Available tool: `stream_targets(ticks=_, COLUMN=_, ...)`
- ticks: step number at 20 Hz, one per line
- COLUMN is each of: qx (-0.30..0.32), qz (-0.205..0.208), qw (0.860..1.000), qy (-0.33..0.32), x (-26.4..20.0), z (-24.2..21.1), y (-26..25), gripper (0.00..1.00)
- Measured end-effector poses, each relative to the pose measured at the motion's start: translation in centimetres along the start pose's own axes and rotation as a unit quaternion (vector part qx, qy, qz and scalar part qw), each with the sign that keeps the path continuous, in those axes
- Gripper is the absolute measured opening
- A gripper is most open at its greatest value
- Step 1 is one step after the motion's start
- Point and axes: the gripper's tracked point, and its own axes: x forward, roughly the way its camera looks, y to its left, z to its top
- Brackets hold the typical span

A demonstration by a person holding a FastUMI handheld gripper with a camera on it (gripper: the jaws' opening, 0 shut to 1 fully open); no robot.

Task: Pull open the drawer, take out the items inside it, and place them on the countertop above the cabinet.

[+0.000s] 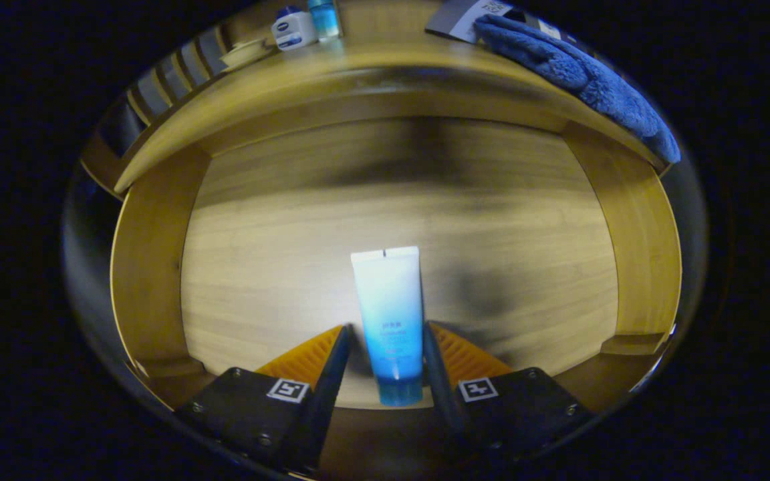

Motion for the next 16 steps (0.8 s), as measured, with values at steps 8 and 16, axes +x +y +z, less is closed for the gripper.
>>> stream_targets(ticks=8, qx=-0.040, qz=0.067, qw=0.991, qy=-0.105, x=-3.7, z=0.1, y=3.2, gripper=0.43)
stream_targets(ticks=16, qx=-0.004, qz=0.098, qw=0.953, qy=-0.286, x=-11.6, z=3.8, y=3.3, gripper=0.43)
